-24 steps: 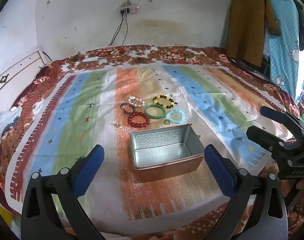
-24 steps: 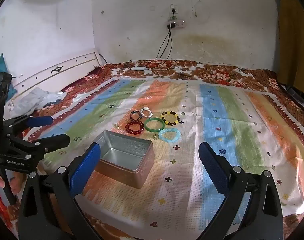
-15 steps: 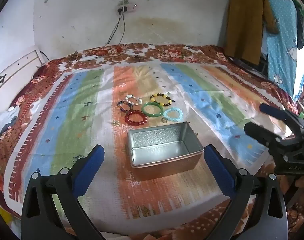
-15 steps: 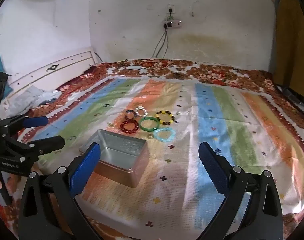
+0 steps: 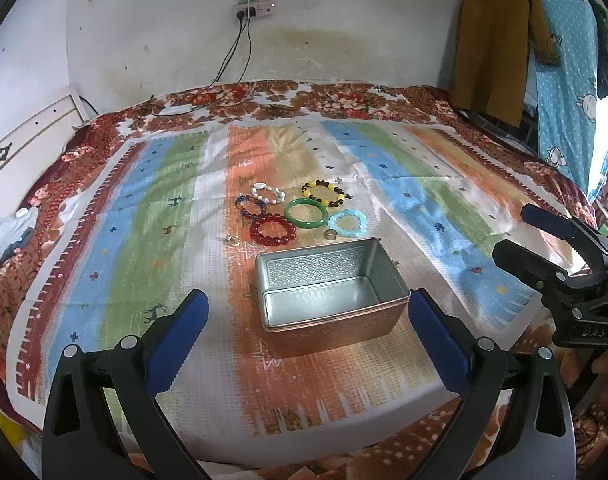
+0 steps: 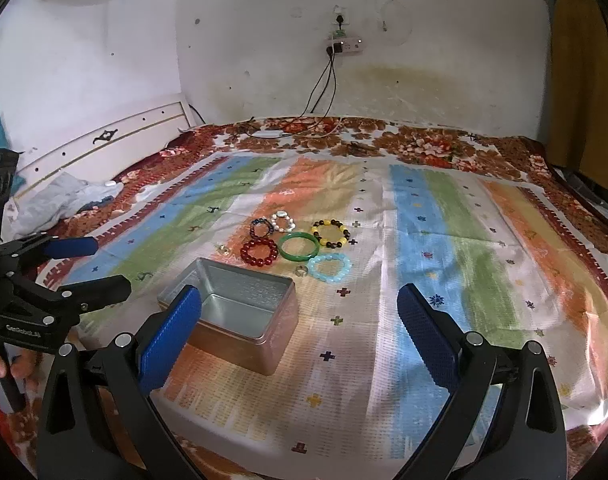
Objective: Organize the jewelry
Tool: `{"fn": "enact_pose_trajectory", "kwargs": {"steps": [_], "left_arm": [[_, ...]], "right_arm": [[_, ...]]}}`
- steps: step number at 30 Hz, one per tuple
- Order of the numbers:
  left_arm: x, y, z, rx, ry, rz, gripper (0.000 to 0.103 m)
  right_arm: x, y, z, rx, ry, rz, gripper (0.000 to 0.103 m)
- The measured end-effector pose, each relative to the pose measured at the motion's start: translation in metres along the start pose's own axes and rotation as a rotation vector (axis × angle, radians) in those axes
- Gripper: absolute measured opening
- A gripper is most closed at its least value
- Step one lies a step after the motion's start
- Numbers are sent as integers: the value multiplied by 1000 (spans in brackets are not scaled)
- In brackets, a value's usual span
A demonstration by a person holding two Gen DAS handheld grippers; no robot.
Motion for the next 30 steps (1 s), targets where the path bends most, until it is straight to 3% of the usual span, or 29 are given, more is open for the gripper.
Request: {"fn": "enact_pose_trajectory", "kwargs": {"steps": [19,24,30], "left_arm": [[2,1,1,7,-26,-3,98],[-1,1,7,-21,-21,-5,98],[-4,2,1,-1,-17,-16,98]], "right_arm": [[7,0,0,10,51,20,99],[11,0,2,-4,24,45,99],[8,2,5,-17,14,32,99]]}}
Point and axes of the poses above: each gripper's, at about its wrist camera, not at the fingertips, and z roughly the way its jaws point, x to its right, y to its underside, the point moved 7 cm from there along z, roughly the way its jaws point, and after that the axes turned 7 degrees about -x, right-handed, at the moved point
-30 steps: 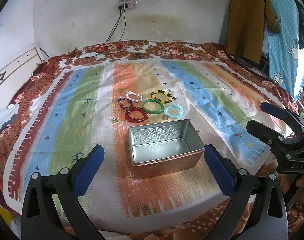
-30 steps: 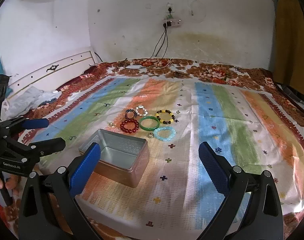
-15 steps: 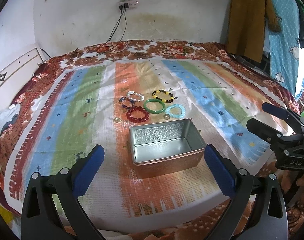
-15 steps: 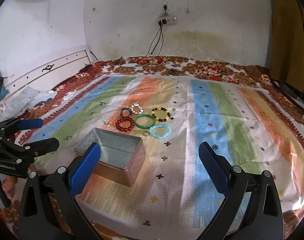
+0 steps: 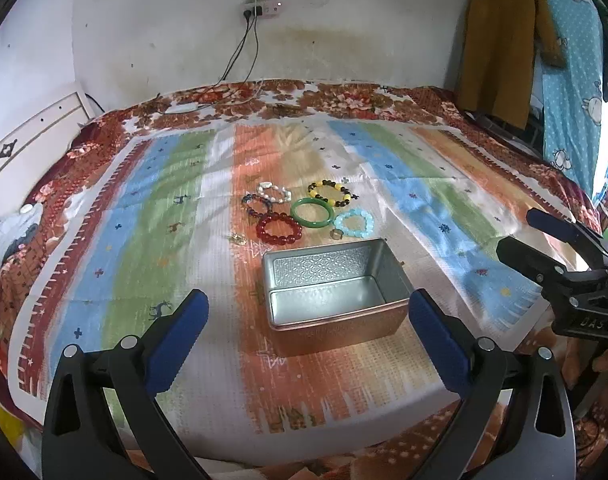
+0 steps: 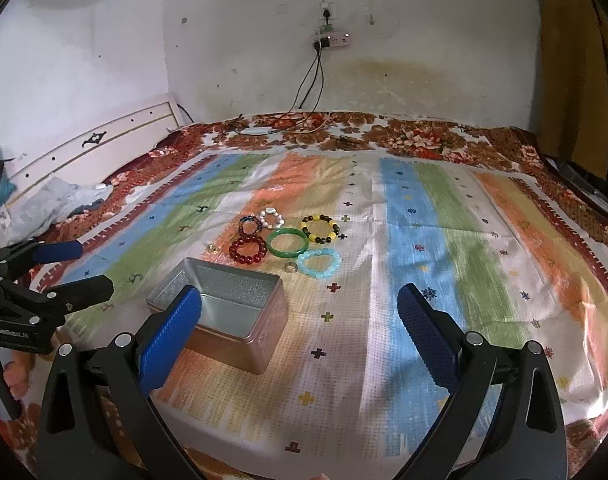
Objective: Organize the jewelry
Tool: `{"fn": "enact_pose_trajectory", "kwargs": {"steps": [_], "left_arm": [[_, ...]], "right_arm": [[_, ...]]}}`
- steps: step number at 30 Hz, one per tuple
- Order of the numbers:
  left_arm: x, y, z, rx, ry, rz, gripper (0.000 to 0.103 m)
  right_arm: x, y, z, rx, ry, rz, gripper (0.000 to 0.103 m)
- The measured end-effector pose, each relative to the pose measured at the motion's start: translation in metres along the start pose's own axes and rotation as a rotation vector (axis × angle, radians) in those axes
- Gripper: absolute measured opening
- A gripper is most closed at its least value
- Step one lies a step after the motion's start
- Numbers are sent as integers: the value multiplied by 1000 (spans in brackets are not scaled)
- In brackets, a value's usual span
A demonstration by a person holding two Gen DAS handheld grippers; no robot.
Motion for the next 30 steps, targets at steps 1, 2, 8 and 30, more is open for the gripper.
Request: {"fn": "enact_pose_trajectory", "kwargs": {"steps": [1,2,8,30], "left_arm": [[-1,0,0,-6,-2,-2,98],[-3,0,0,-12,-3,-9,98],[-4,-3,-3,-6,16,-32,98],[-6,-2,5,-24,9,-50,98]], "right_arm": [[0,0,0,-1,-2,2,99],[1,0,0,-1,-2,4,99],[2,1,3,-16,15,3,99],[5,-2,17,-62,-18,23,99]]}}
Point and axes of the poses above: each gripper's, at about its wrist camera, not at the fingertips, and z roughly the way its jaws point, x to its right, y to its underside, the point moved 7 cm from there along z, roughly the way its jaws point, and after that the axes turned 7 degrees about -x, right-handed, at the moved point
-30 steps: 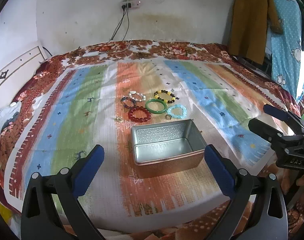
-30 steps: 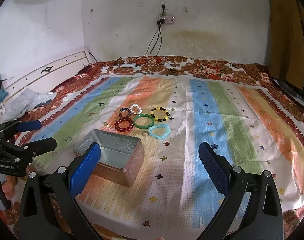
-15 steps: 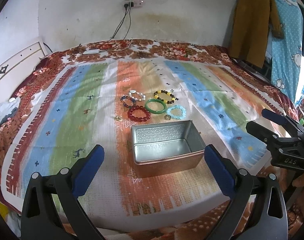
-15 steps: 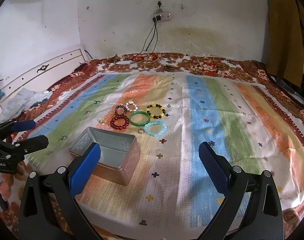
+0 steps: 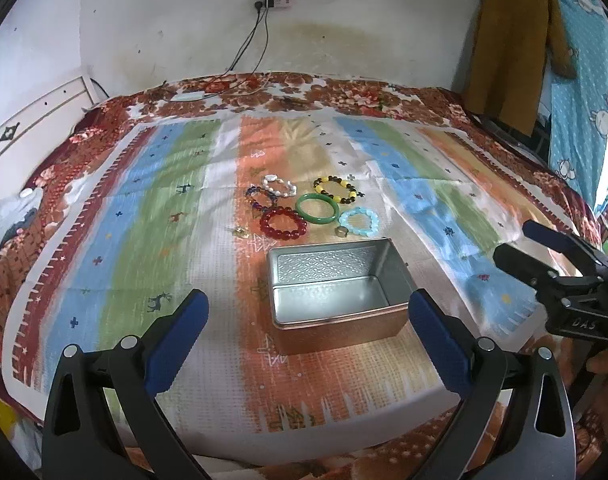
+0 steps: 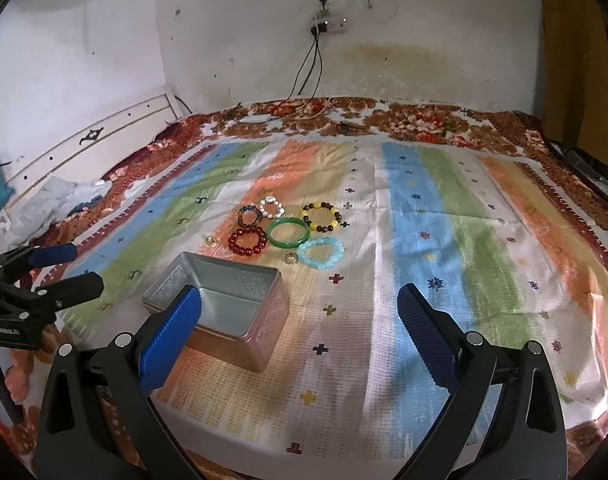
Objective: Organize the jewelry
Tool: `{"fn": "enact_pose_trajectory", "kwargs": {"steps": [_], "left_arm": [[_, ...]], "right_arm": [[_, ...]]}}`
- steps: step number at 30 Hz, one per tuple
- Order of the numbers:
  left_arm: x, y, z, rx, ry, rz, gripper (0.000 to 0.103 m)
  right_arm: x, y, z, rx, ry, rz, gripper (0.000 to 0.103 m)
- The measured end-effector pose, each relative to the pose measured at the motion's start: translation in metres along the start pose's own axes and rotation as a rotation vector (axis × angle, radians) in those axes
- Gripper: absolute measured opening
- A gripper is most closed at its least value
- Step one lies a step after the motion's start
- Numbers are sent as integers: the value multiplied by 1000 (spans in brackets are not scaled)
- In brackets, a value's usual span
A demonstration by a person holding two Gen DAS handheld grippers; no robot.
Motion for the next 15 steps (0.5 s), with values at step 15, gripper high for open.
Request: {"fn": "enact_pose_trajectory", "kwargs": {"steps": [15], "left_arm": [[-25,-31,27,-37,-52,-51,98]], "right_arm": [[3,-21,22,-35,-29,-8,99]]}}
Point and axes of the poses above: each gripper's, at about its wrist camera, not at the fingertips, and z roughly the way its jaws point, x to its right, y to its underside, the point moved 7 cm from there along z, roughly the way its jaws point, and after that the axes turned 7 degrees about -x, right-handed, at the moved point
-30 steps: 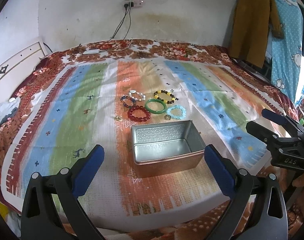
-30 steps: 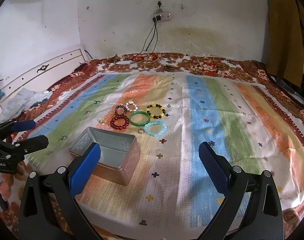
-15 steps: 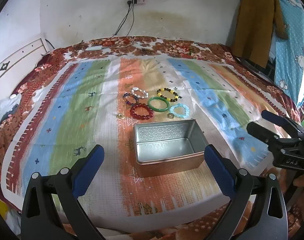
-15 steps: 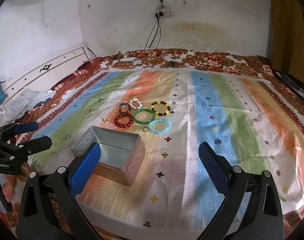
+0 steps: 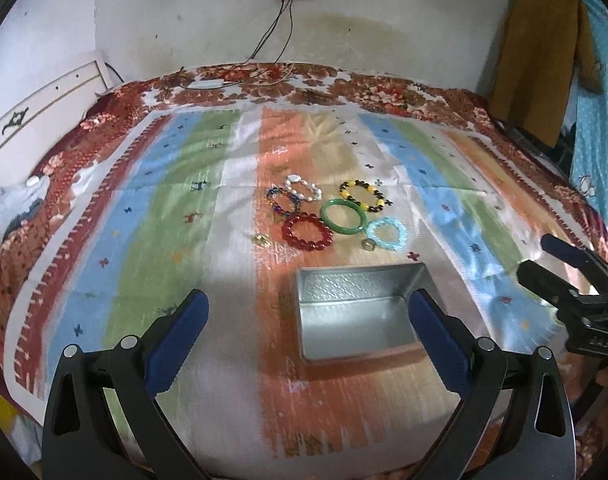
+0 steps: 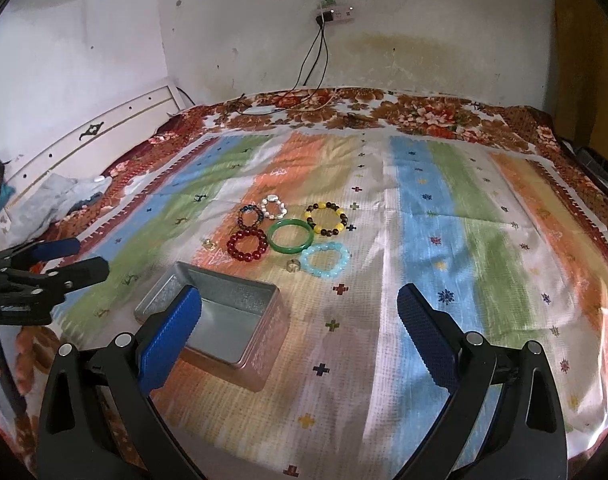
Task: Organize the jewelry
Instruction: 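Grasp the red bead bracelet with the left tool while the right tool grasps the light-blue bracelet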
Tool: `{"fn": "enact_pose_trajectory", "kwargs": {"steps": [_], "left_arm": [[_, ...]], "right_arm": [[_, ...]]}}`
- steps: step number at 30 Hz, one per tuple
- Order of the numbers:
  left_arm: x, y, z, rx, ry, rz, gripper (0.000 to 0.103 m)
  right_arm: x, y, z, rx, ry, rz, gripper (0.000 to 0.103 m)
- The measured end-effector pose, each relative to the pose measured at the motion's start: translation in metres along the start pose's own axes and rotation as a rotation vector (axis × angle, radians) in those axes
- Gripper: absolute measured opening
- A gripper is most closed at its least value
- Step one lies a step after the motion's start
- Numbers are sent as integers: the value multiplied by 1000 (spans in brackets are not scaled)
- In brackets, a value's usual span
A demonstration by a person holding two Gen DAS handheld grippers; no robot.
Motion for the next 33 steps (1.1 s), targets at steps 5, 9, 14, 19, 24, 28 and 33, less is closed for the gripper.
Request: {"fn": "enact_pose_trajectory", "kwargs": {"steps": [5,9,14,19,24,28,33], "left_arm": [[-1,-14,12,-7,-37,38,98],[-10,-25,26,-52,-71,27,98],[-12,-37,35,-57,-67,33,98],[-18,-50,50,-87,-60,10,98],[-24,-64,64,-104,-54,-13,98],[-25,-73,83,-152,10,-36,98],[-25,-81,108,-208,74,-46,98]], "right_arm": [[3,-10,8,-15,0,-1,99],[10,-17,18,-43,10,20,99],[18,-26,30,-76,-5,50,99],[20,-35,45,-115,26,33,99],[27,-36,60,-176,15,56,99],[31,-40,72,-211,16,62,99],[37,-44,88,-256,-4,101,99]]}}
Point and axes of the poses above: each gripper's, at about its wrist camera, not at the fingertips, and z roughly the way its jaws point, x to its right, y to its underside, the point moved 7 cm from there along z, roughly the way its jaws point, and after that the axes turned 7 degrees about -x, right-handed, at the moved point
